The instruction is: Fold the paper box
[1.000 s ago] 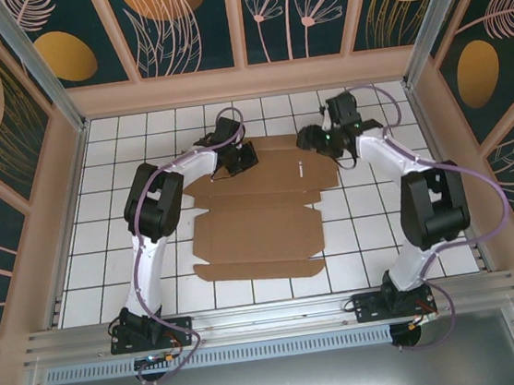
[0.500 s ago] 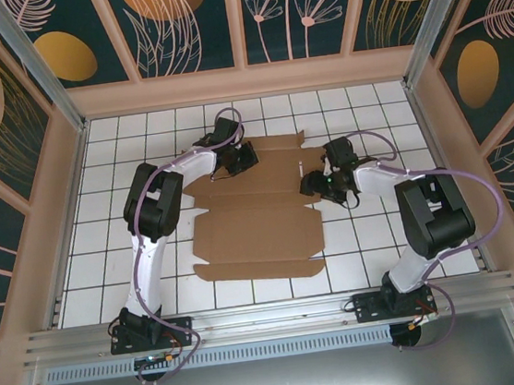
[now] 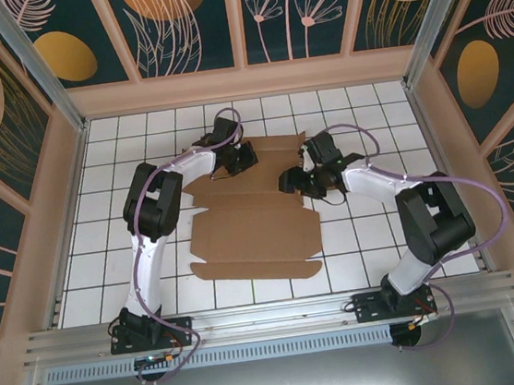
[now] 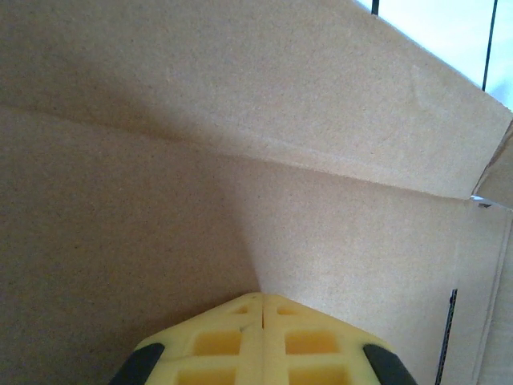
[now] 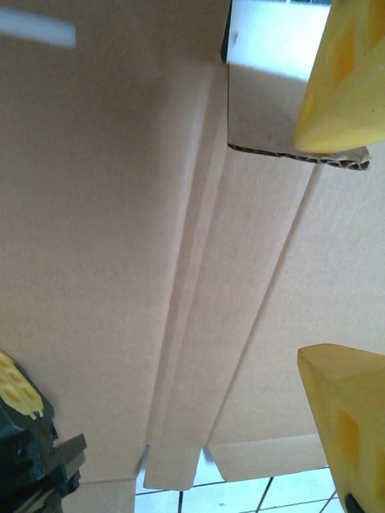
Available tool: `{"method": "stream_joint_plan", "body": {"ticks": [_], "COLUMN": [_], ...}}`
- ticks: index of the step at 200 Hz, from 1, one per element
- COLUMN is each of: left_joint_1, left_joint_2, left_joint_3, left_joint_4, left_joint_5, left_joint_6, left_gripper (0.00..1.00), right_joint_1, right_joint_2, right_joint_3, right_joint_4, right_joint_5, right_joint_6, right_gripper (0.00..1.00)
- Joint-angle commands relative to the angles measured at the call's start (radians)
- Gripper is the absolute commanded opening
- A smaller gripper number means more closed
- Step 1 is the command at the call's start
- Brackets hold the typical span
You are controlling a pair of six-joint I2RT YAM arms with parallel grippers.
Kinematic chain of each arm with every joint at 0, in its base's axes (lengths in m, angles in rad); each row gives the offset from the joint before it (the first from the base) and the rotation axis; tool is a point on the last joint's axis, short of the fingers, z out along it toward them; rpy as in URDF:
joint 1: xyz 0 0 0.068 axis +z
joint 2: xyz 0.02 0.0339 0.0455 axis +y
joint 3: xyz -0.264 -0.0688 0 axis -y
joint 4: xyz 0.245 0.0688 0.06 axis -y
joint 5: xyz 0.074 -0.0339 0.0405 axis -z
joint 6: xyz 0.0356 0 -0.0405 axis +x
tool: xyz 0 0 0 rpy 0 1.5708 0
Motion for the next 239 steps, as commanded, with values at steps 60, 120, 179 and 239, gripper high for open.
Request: {"method": "stream_joint_plan", "body": {"ticks": [60,120,179,239], "left_joint_1": [0.013,0.016,0.004,0.007], "left_joint_2": [0.025,0.013,-0.037,-0.066], "left_joint_3": [-0.039,-0.101,-0.227,-0.233], "left_joint_4": [-0.07,0.028,0.223,0.229], "left_joint_5": [0.009,0.096,0.185,0.165], "left_joint_6": [-0.016,-0.105,-0.263,-0.258], "left_gripper": [0.0,0.0,0.0,0.0], "right_joint_1": [0.015,0.0,0.034,0.081], "right_joint_2": [0.165,-0.036,0.035,0.283], "right_joint_3": [0.043,0.105,0.196,0.319], "right_joint_4": [0.013,-0.108,-0.017,0.038], "right_joint_5": [0.038,0.237,0.141,0.247], "right_joint_6": [0.019,-0.032,0.057,0.165], "right_gripper": [0.65,0.67,0.36,0.0]}}
